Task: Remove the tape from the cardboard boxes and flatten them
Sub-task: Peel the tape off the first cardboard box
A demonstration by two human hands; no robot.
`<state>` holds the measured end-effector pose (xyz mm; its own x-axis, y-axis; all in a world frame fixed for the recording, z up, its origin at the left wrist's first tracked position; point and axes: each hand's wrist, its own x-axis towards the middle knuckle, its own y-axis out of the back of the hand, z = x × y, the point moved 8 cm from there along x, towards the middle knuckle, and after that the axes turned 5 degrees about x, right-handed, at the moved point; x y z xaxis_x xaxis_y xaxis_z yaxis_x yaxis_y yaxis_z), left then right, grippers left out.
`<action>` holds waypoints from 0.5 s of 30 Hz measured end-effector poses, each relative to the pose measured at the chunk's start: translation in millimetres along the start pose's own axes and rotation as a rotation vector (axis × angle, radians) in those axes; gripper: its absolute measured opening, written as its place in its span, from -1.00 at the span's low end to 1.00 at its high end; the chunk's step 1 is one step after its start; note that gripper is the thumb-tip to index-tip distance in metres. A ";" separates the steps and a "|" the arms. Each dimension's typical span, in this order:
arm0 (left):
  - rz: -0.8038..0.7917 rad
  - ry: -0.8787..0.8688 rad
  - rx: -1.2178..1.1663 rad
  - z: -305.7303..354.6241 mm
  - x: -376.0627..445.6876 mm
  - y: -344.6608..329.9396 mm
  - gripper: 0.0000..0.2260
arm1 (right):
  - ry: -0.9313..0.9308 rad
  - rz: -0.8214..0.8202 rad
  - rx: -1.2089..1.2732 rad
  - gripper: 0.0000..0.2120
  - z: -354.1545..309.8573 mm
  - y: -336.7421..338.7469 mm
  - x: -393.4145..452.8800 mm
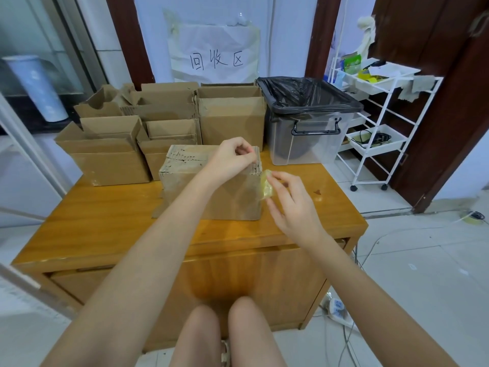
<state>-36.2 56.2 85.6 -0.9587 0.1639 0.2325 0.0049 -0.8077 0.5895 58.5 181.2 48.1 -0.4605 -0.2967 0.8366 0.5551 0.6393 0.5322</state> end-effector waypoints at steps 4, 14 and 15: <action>-0.008 0.000 -0.003 -0.3 -0.4 0.2 -0.89 | -0.060 0.004 -0.002 -0.67 5.0 -0.4 -2.9; -0.017 -0.012 -0.041 3.6 -3.0 -1.2 -0.89 | -0.172 -0.117 -0.090 -0.88 -0.9 -5.0 -16.5; -0.020 -0.015 -0.042 4.1 -3.4 -1.6 -0.89 | -0.162 -0.145 -0.075 -0.87 -2.8 -7.1 -17.5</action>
<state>-31.8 59.3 87.0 -0.9540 0.1888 0.2330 -0.0266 -0.8271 0.5614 64.6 179.9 30.0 -0.6415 -0.2598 0.7218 0.5220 0.5417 0.6589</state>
